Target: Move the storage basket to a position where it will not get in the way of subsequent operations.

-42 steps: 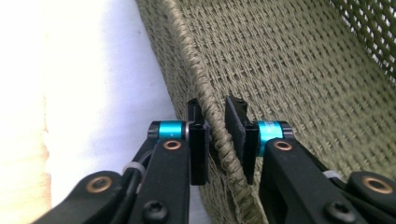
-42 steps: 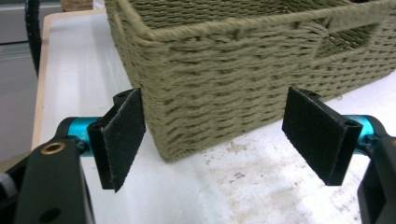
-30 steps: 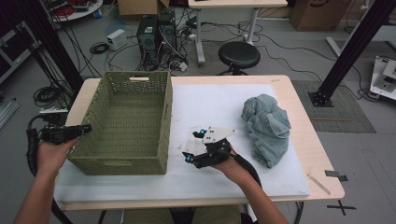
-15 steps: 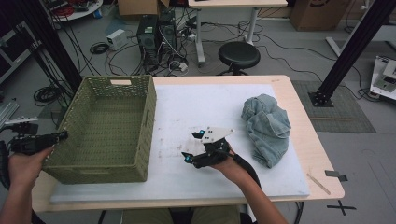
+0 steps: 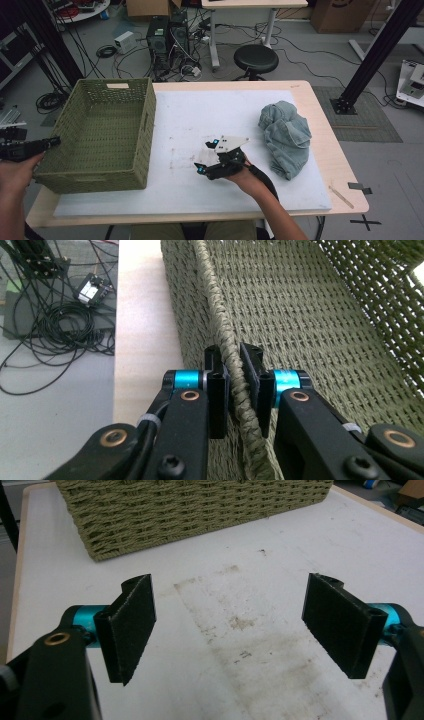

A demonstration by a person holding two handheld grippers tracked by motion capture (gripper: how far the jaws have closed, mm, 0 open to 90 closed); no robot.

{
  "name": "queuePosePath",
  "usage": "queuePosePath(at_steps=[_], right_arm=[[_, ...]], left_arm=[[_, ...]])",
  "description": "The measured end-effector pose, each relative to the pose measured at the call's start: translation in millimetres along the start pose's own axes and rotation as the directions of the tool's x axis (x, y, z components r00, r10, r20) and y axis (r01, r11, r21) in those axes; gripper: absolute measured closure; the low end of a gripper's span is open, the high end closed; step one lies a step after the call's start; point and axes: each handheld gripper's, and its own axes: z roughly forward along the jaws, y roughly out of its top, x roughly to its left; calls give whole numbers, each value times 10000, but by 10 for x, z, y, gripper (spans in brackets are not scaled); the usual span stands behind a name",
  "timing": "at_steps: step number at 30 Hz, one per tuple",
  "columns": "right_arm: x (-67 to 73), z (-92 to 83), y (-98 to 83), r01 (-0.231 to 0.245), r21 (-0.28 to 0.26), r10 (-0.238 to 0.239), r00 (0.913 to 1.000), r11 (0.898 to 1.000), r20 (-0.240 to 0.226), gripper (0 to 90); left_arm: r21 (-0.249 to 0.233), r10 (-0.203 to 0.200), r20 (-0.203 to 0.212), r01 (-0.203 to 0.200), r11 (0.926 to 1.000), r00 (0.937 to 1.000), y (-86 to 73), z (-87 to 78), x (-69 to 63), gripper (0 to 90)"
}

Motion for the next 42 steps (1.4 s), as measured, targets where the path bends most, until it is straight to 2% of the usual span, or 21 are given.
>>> queuePosePath(at_steps=[7, 11, 17, 22, 24, 26, 30, 33, 36, 37, 39, 42], right_arm=[[-12, -31, -13, -84, 1, 84, 10000, 10000, 47, 224], [-20, -47, -28, -122, 19, 122, 9999, 9999, 90, 224], [-12, -56, -32, -110, 53, 110, 9998, 9999, 154, 224], [-7, -55, -40, -197, 89, 195, 9997, 9998, 174, 224], [-13, -48, -49, -189, 97, 187, 9997, 9998, 178, 224], [-11, -43, -50, -222, 104, 220, 9996, 9997, 153, 224], [5, -36, -46, -155, 119, 154, 9998, 9998, 137, 225], [11, -33, -45, -164, 135, 162, 9998, 9998, 122, 225], [11, -26, -43, -191, 151, 189, 9998, 9997, 109, 225], [10, -21, -42, -166, 144, 165, 9998, 9998, 111, 225], [17, -13, -37, -202, 164, 201, 9998, 9997, 80, 225], [27, -2, -29, -145, 146, 145, 9999, 9998, 57, 225]], left_arm=[[-27, -137, -136, 137, 9999, 9998, 24, 20, 168, 821], [72, -26, -20, 26, 10000, 10000, 30, 8, 311, 821], [162, 221, 54, -222, 9996, 9997, 101, 34, 405, 820], [112, 334, 165, -336, 9994, 9993, 78, 65, 466, 819], [-77, 107, 323, -105, 9999, 9994, 44, 58, 490, 811], [-258, -107, 394, 117, 9996, 9992, 19, 31, 510, 757], [-403, -93, 319, 106, 9991, 9994, -68, -27, 540, 628], [-372, -237, 494, 256, 9990, 9985, -136, -63, 539, 585], [18, 229, 428, -230, 9997, 9988, -159, -89, 482, 624], [169, 379, 419, -386, 9991, 9984, -160, -93, 471, 698], [395, 408, 215, -417, 9984, 9989, -152, -89, 441, 789], [453, 332, -158, -325, 9984, 9993, -139, -86, 406, 828]])
